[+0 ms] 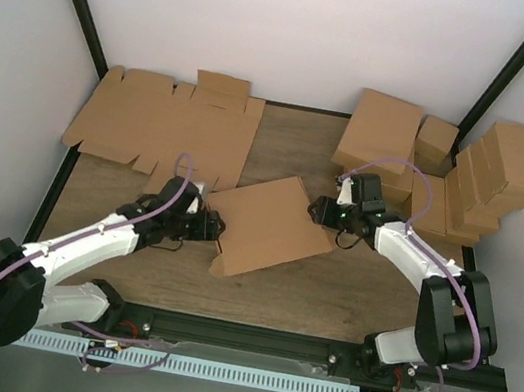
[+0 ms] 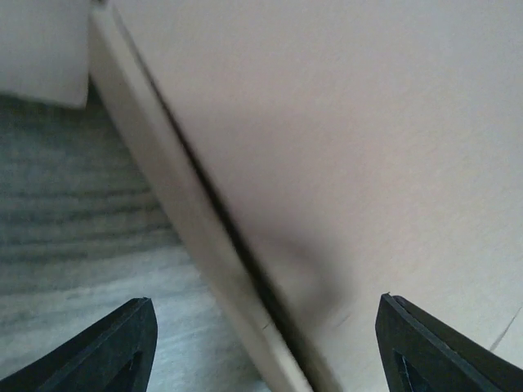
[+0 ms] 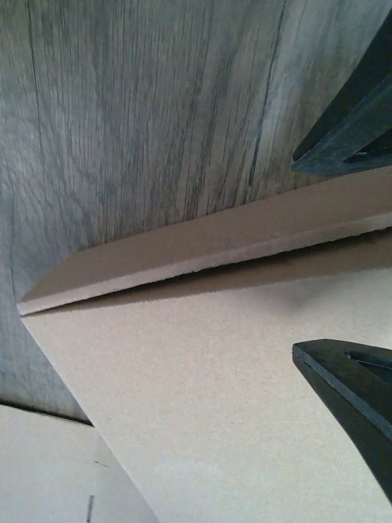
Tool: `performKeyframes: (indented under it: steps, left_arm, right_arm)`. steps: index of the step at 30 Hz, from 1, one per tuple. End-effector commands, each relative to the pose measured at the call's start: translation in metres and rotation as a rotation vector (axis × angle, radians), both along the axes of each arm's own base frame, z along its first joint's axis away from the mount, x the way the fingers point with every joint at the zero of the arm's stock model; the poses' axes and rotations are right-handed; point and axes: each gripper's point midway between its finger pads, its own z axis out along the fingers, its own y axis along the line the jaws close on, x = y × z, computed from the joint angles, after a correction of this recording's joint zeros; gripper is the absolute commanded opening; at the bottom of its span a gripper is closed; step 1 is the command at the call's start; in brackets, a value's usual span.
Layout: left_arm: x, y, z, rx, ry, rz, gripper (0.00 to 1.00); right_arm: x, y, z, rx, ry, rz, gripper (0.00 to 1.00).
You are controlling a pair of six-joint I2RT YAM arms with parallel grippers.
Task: Fold the paper box
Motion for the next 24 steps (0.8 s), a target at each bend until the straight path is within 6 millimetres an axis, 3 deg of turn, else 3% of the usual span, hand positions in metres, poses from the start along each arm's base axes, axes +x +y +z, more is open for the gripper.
performKeyframes:
  steps: [1,5,15,19,24]
  left_arm:
    - [-0.006,-0.010,0.002,-0.175,0.032,0.019,0.76]
    - [-0.009,-0.017,-0.005,-0.250,0.035,-0.005,0.70]
    - [-0.009,-0.019,-0.025,-0.261,0.074,-0.014,0.39]
    - [-0.008,-0.016,-0.029,-0.236,0.074,-0.012,0.32]
    - [-0.011,-0.018,-0.030,-0.237,0.080,-0.040,0.28]
  right_arm:
    - [0.008,0.018,0.009,0.083,-0.055,0.109,0.56]
    - [0.000,0.017,-0.010,0.078,-0.015,0.112,0.46]
    - [-0.036,0.011,-0.045,0.099,0.057,0.112,0.29]
    - [-0.046,0.010,-0.047,0.116,0.065,0.113,0.26]
    - [-0.058,0.007,-0.035,0.129,0.053,0.106,0.26]
